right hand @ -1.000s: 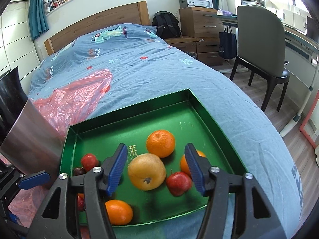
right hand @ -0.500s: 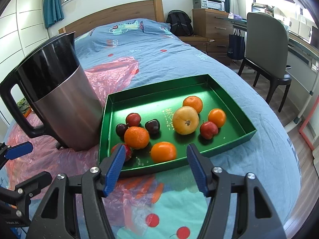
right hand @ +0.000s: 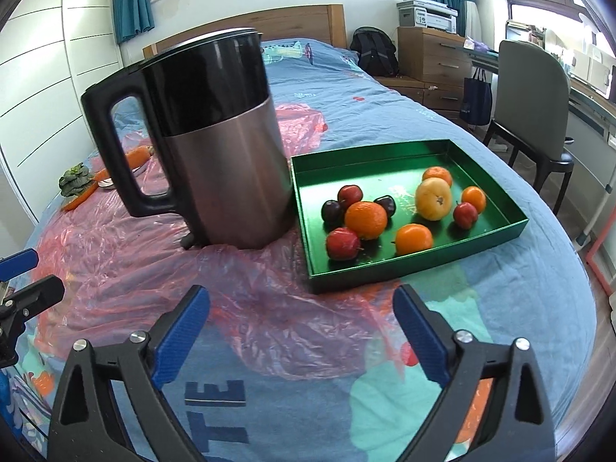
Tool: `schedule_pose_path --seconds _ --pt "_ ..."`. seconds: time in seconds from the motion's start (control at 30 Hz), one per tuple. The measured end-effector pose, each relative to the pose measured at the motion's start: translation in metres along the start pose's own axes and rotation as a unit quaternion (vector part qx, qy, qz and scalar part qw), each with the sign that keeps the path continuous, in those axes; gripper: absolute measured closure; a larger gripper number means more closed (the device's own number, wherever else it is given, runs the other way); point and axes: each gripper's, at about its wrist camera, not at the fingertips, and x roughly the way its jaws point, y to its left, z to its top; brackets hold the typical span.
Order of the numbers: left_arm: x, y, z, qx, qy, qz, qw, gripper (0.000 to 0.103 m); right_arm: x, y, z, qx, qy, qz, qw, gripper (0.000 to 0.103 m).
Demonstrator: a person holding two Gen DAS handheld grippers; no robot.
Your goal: Organize fruits
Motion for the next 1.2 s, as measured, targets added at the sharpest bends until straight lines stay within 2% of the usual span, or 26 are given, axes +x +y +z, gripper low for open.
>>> schedule_pose_path --seconds 0.1,0.43,1.2 --pt "-0.009 0.016 -0.009 -0.009 -0.008 0.014 0.9998 0.006 -0.004 0.020 -0.003 -0.015 -0.008 0.001 1.000 0.000" --pt "-0.024 0.049 -0.019 -0.045 -0.021 0.027 0.9984 0.006 -0.021 0.057 0.001 -0.047 -0.037 0.002 0.998 0.000" --pt "-0.023 0.055 -0.016 -0.069 -0.017 0.043 0.9965 0.006 -0.018 0.063 0.005 -0.068 -0.041 0.006 0.997 0.000"
